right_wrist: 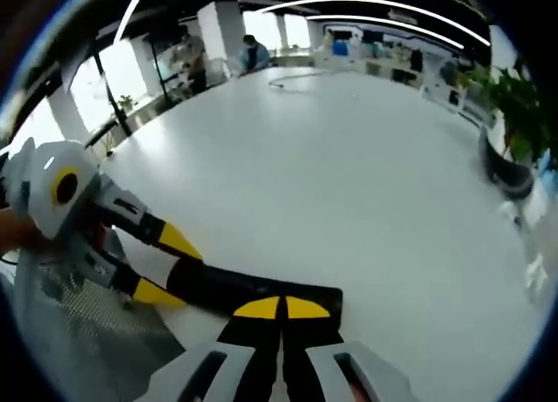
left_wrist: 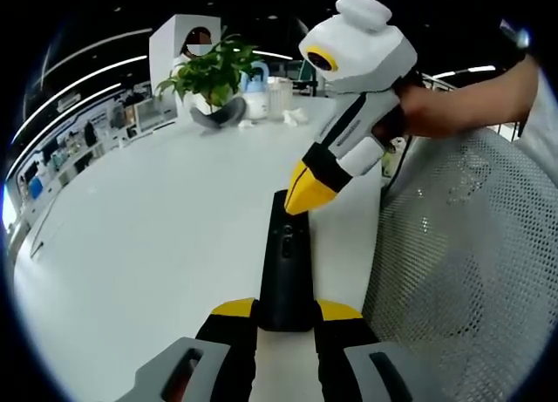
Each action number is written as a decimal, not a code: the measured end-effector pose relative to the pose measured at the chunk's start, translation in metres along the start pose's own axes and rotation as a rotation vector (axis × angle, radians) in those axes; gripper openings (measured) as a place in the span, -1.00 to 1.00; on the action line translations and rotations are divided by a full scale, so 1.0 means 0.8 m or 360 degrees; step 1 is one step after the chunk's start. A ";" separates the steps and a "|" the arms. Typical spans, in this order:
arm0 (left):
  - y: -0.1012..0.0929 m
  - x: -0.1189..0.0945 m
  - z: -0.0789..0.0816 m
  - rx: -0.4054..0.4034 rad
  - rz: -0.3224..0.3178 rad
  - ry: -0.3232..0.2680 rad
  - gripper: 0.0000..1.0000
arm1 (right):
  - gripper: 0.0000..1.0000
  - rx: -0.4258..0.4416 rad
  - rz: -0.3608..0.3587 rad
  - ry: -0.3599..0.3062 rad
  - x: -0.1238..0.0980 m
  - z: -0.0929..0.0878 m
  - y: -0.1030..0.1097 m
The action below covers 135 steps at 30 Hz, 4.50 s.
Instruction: Press the specified remote control buttons in sequence, fully releasing each button before pressing the next.
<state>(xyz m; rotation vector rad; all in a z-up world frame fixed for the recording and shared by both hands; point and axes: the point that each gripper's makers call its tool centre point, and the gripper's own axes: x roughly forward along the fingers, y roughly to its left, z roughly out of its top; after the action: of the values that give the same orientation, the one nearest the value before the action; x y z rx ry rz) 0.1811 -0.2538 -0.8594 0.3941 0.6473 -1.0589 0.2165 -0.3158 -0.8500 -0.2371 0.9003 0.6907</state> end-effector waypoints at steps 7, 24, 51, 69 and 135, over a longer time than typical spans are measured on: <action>0.000 0.000 0.000 0.0000 0.0001 -0.0005 -0.51 | -1.00 0.0205 0.0051 -0.0006 -0.002 0.001 -0.005; 0.000 0.000 0.001 0.0000 0.0003 -0.0008 -0.51 | -1.00 0.0412 0.0017 -0.0047 -0.009 0.005 -0.025; -0.001 0.000 0.001 0.0000 -0.0006 -0.0012 -0.51 | -1.00 0.0209 -0.0006 -0.0029 0.001 0.004 -0.015; 0.000 0.000 0.001 0.0001 -0.0007 -0.0009 -0.51 | -1.00 0.0131 -0.0041 -0.0033 0.001 0.005 -0.014; -0.001 0.001 0.002 -0.0006 -0.0001 -0.0024 -0.51 | -1.00 0.0190 0.0036 -0.0050 0.009 0.010 0.000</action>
<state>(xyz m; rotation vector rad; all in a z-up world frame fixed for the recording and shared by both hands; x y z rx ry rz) 0.1812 -0.2558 -0.8588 0.3823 0.6360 -1.0599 0.2248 -0.3085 -0.8505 -0.1094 0.9118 0.6573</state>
